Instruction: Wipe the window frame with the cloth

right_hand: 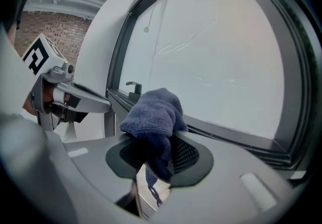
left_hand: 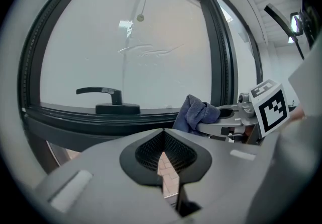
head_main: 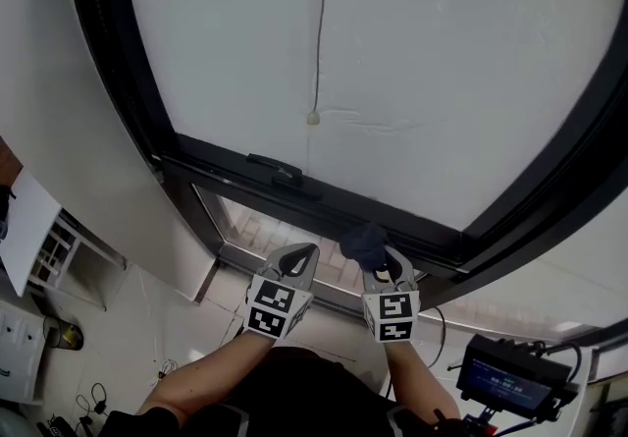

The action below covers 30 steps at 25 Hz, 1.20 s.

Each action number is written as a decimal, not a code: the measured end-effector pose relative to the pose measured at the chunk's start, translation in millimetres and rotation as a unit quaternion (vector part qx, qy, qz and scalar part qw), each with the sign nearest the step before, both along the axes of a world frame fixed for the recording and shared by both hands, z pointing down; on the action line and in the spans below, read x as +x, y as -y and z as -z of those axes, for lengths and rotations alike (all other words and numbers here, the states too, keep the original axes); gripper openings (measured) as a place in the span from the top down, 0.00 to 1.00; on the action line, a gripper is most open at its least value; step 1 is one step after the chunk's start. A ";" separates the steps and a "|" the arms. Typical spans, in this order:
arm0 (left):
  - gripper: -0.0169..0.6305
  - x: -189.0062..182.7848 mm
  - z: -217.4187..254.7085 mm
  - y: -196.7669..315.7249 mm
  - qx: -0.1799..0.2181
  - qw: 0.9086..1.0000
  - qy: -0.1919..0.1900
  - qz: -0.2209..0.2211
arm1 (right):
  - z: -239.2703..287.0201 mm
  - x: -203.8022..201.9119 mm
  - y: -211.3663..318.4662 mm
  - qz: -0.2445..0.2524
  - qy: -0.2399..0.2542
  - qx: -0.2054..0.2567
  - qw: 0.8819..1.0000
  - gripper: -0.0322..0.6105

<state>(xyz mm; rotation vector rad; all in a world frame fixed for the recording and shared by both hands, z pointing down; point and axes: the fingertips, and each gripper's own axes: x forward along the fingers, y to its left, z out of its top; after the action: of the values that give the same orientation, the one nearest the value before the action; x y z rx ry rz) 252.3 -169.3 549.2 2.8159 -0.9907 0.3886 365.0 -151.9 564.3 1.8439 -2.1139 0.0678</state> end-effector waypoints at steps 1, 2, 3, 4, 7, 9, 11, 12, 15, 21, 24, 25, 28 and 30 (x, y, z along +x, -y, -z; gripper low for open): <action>0.98 -6.8 0.4 2.9 0.001 1.000 -0.001 0.007 | 0.4 -5.6 3.6 0.005 0.001 0.000 1.000 0.77; 0.98 -13.7 0.9 6.1 0.003 1.000 -0.002 0.014 | 0.6 -11.5 7.2 0.010 0.002 -0.001 1.000 0.77; 0.98 -20.7 0.8 8.8 0.003 1.000 -0.004 0.021 | 0.6 -17.7 10.8 0.015 0.003 -0.001 1.000 0.77; 0.98 -27.6 0.2 10.8 0.002 1.000 -0.004 0.027 | 0.3 -24.1 14.4 0.021 0.004 -0.002 1.000 0.77; 0.98 -48.1 -1.7 17.3 0.000 0.999 -0.006 0.047 | -0.4 -43.3 26.1 0.039 0.005 -0.002 0.999 0.77; 0.98 -61.0 -1.7 21.8 -0.001 0.998 -0.008 0.059 | 0.1 -55.7 33.9 0.049 0.004 -0.003 0.999 0.77; 0.98 -73.8 -1.8 26.4 0.000 0.997 -0.009 0.071 | -0.2 -68.1 41.3 0.060 0.003 -0.005 0.998 0.77; 0.98 -80.1 -2.1 28.9 0.000 0.997 -0.010 0.077 | -0.4 -74.3 45.0 0.065 0.003 -0.005 0.998 0.77; 0.98 -98.6 -2.4 36.5 0.003 0.996 -0.011 0.092 | -0.3 -92.3 55.8 0.077 0.005 -0.006 0.997 0.77; 0.98 -130.2 -1.3 47.4 0.002 0.993 -0.017 0.114 | 1.1 -122.3 71.9 0.094 0.001 -0.011 0.996 0.77; 0.98 -144.8 -1.5 53.8 0.000 0.992 -0.022 0.125 | 0.9 -137.4 80.9 0.104 -0.001 -0.013 0.994 0.77; 0.98 -149.6 -2.9 55.8 -0.002 0.991 -0.023 0.128 | -0.5 -142.6 83.9 0.108 -0.001 -0.014 0.994 0.77; 0.98 -164.2 -4.5 62.0 -0.006 0.990 -0.027 0.140 | -2.5 -158.2 92.2 0.121 -0.003 -0.016 0.992 0.77; 0.98 -173.9 -3.1 68.6 -0.001 0.989 -0.027 0.148 | -2.3 -167.6 99.1 0.128 -0.005 -0.016 0.992 0.77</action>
<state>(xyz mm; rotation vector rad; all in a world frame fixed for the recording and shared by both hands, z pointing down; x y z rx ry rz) 78.4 -237.9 552.2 2.6039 -1.3684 0.2742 197.3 -251.1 566.7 1.5374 -2.3098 0.0312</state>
